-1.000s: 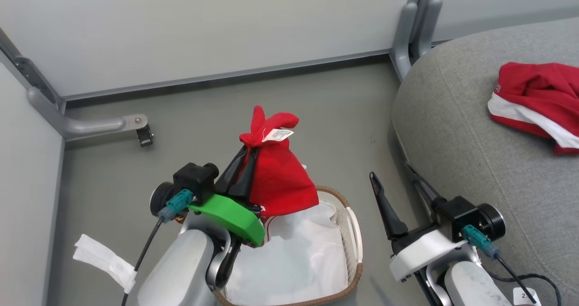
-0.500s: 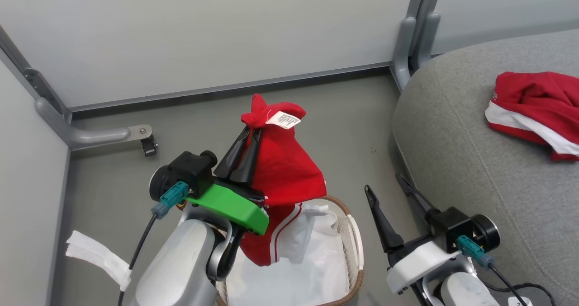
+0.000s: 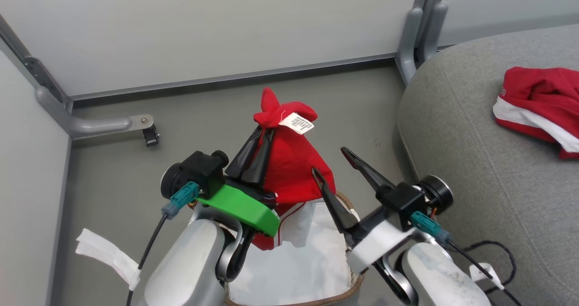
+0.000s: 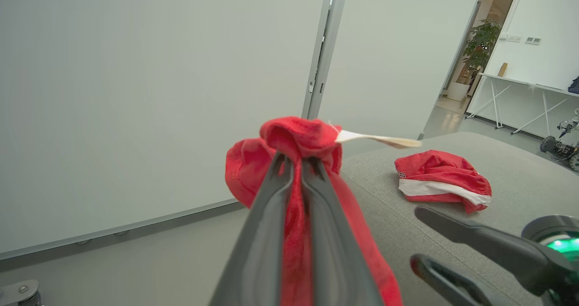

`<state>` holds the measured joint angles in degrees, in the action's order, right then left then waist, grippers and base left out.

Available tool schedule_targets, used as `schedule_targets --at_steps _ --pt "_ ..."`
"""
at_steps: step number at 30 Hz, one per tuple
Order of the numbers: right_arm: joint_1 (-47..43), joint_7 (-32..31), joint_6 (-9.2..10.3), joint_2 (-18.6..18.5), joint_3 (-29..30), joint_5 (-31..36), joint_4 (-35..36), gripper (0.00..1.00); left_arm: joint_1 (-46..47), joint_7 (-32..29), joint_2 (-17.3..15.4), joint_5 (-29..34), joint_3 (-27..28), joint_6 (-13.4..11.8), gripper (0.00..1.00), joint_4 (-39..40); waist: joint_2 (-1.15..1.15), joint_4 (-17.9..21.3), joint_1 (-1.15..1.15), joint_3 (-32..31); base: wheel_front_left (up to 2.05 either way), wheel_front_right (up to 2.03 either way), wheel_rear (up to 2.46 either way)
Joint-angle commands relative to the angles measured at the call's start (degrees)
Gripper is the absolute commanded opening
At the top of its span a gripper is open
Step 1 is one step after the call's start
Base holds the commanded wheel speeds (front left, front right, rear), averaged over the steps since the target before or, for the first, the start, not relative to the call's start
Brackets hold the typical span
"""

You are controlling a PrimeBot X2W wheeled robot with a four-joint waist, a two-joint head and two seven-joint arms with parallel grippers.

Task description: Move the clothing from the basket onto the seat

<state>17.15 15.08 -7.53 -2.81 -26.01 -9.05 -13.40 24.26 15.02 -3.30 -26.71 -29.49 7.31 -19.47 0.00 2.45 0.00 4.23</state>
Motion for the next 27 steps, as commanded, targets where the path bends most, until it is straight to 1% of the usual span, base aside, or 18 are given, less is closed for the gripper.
schedule_targets --at_steps 1,6,9,15,24,25,26,27 --pt "1.31 0.12 0.08 -0.29 -1.05 0.30 -1.23 1.00 1.17 0.21 -0.04 -0.30 -0.13 0.27 0.00 0.21 0.00 -0.32 0.00 0.24 0.00 0.00 0.00" --pt "6.66 0.13 0.08 -0.29 -4.78 0.17 -6.58 1.00 1.63 0.21 0.16 -0.89 -2.12 0.27 0.00 0.34 0.00 -1.45 0.00 0.45 0.00 0.00 0.00" --pt "8.43 0.13 0.08 -0.32 -4.78 0.24 -9.14 1.00 1.72 0.21 0.26 -1.37 -3.21 0.28 0.00 0.39 0.00 -2.06 0.00 0.52 0.00 0.00 0.00" --pt "11.24 0.13 0.08 -0.28 -8.11 -1.35 -13.71 1.00 2.33 0.21 0.33 -2.95 -5.39 0.28 0.00 0.62 0.00 -3.02 0.00 0.66 0.00 0.00 0.00" --pt "13.74 0.13 0.08 -0.26 -10.08 -4.10 -17.82 1.00 3.05 0.21 0.34 -4.94 -8.17 0.28 0.00 1.36 0.00 -4.32 0.00 1.15 0.00 0.00 0.00" --pt "14.01 0.13 0.08 -0.26 -10.23 -4.52 -18.16 0.90 3.08 0.21 0.35 -5.16 -8.46 0.28 0.00 1.39 0.00 -4.55 0.00 1.21 0.00 0.00 0.00" --pt "14.23 0.13 0.08 -0.24 -10.28 -4.98 -18.33 0.54 3.13 0.21 0.34 -5.39 -8.60 0.28 0.00 1.35 0.00 -4.73 0.00 1.21 0.00 0.00 0.00" --pt "14.32 0.13 0.08 -0.25 -10.31 -5.44 -18.60 0.38 3.14 0.21 0.33 -5.82 -8.65 0.28 0.00 1.42 0.00 -4.92 0.00 1.24 0.00 0.00 0.00"
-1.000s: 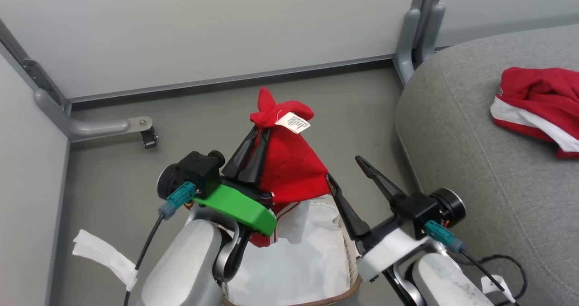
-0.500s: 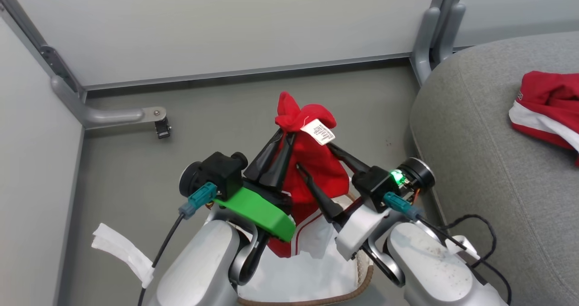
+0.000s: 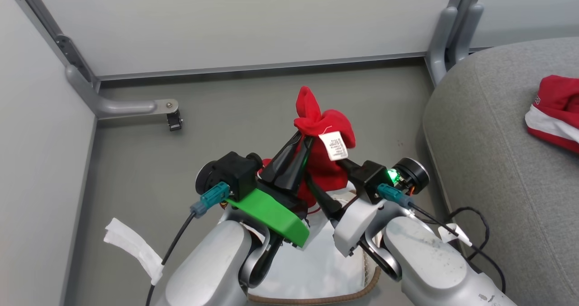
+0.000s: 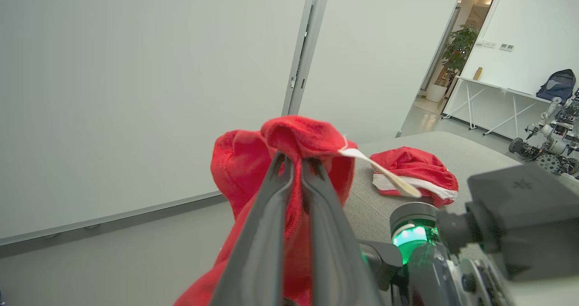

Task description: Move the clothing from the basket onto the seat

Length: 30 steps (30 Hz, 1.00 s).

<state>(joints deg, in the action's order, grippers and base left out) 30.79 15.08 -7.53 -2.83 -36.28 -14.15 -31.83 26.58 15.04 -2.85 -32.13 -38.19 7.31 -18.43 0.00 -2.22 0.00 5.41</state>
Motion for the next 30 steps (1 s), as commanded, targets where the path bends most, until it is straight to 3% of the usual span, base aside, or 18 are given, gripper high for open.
schedule_targets --at_steps 1,2,3,18,19,20,21,30 --pt "0.67 0.13 0.08 -0.23 0.03 -0.75 -0.40 0.29 0.88 0.20 -0.12 -0.61 -0.10 0.28 0.00 0.44 0.00 -0.44 0.00 0.10 0.00 0.00 0.00" --pt "0.75 0.13 0.08 -0.24 0.11 -0.95 -0.60 0.11 1.03 0.20 -0.11 -0.69 -0.22 0.28 0.00 0.45 0.00 -0.64 0.00 0.13 0.00 0.00 0.00" --pt "0.84 0.12 0.08 -0.23 0.07 -1.21 -0.70 0.00 1.08 0.20 -0.11 -0.92 -0.22 0.28 0.00 0.53 0.00 -0.80 0.00 0.16 0.00 0.00 0.00" --pt "0.39 0.12 0.08 -0.22 0.18 -4.16 0.72 0.00 0.35 0.17 -0.11 -0.21 0.02 -0.16 0.00 -0.09 0.00 -0.54 0.00 0.31 0.00 0.00 0.00" --pt "0.43 0.12 0.08 -0.21 0.37 -4.17 0.92 0.00 0.50 0.12 -0.11 -0.07 0.04 -0.32 0.07 -0.11 0.00 -0.42 0.00 0.40 0.00 0.00 0.00" --pt "0.47 0.12 0.08 -0.23 0.73 -4.14 1.20 0.00 0.40 0.12 -0.12 -0.22 0.24 -0.39 0.45 -0.03 0.00 -0.26 0.00 0.54 0.00 0.00 0.00" --pt "0.40 0.12 0.08 -0.23 0.98 -4.20 1.22 0.00 0.28 0.11 -0.13 -0.40 0.00 -0.48 0.99 -0.48 0.00 -0.14 0.00 0.64 0.00 0.00 0.00" --pt "0.48 0.12 0.08 -0.20 2.31 -4.39 1.64 0.00 1.04 0.12 -0.13 0.81 0.27 -0.66 1.00 -1.77 0.00 2.16 0.00 1.67 0.00 0.00 0.00"
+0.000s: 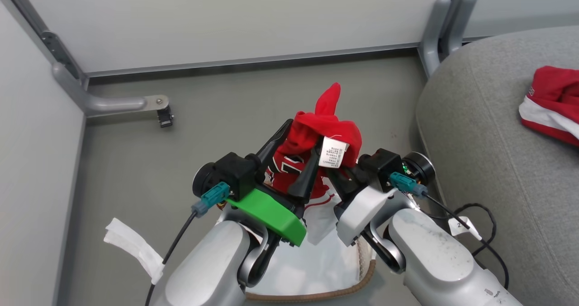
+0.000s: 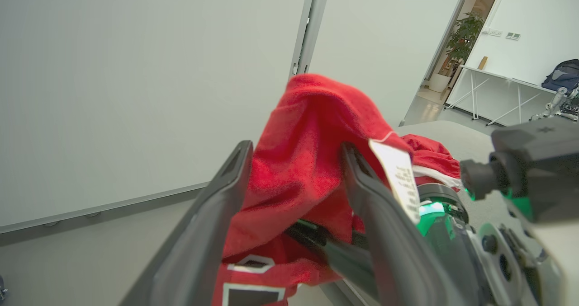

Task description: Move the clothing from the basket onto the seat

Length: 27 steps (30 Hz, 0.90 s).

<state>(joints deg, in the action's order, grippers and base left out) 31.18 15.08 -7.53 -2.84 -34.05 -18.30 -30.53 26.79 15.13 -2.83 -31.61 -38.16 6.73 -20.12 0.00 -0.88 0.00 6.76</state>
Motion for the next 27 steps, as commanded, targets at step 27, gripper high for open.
schedule_targets --at_steps 27 --pt "-1.33 0.13 0.08 -0.16 9.46 -0.01 7.02 0.00 -0.38 0.02 -1.46 6.99 3.59 0.82 1.00 -3.65 0.00 26.30 0.00 4.52 0.00 0.00 0.00"
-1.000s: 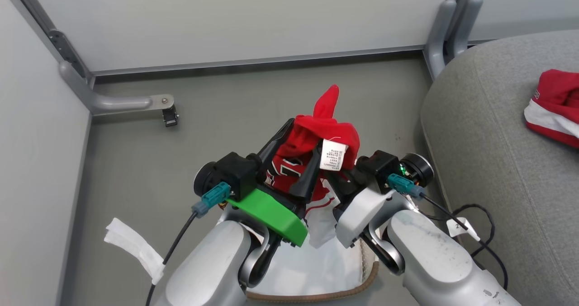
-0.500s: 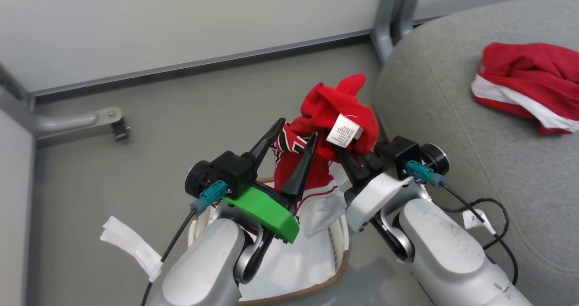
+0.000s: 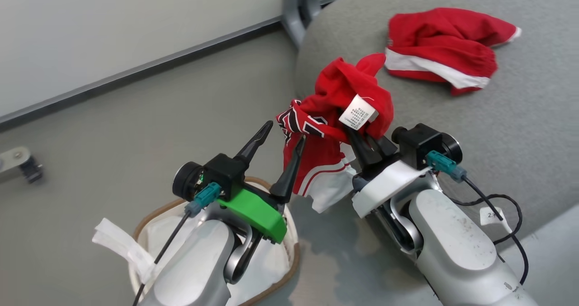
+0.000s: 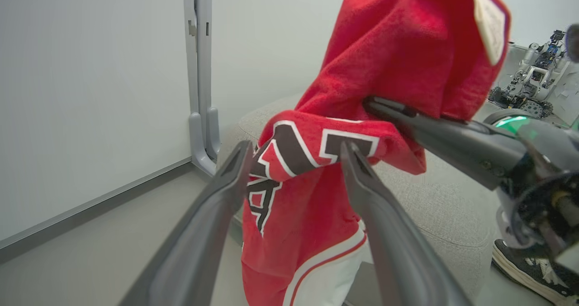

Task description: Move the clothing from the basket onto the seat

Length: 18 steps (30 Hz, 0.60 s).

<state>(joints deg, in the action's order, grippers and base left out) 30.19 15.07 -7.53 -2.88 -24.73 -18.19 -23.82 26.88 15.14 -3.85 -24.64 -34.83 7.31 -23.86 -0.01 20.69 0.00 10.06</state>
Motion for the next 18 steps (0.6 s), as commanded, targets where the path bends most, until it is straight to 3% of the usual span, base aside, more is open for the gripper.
schedule_targets --at_steps 1,6,18 --pt "-0.42 0.13 0.08 -0.12 0.19 -0.17 0.67 0.00 -0.58 0.01 -0.61 0.13 0.38 0.24 1.00 0.13 0.01 5.80 0.00 1.30 0.00 0.00 0.00" --pt "-1.44 0.13 0.08 -0.12 1.02 0.06 2.00 0.00 -1.65 0.01 -1.38 -0.36 0.35 0.26 1.00 0.08 0.01 9.86 0.00 1.47 0.00 0.00 0.00" --pt "-0.59 0.14 0.08 -1.09 6.66 4.79 3.20 0.00 0.22 0.01 -2.09 -1.82 -2.56 0.27 1.00 -1.42 0.01 10.75 0.00 3.44 0.00 0.00 0.00"
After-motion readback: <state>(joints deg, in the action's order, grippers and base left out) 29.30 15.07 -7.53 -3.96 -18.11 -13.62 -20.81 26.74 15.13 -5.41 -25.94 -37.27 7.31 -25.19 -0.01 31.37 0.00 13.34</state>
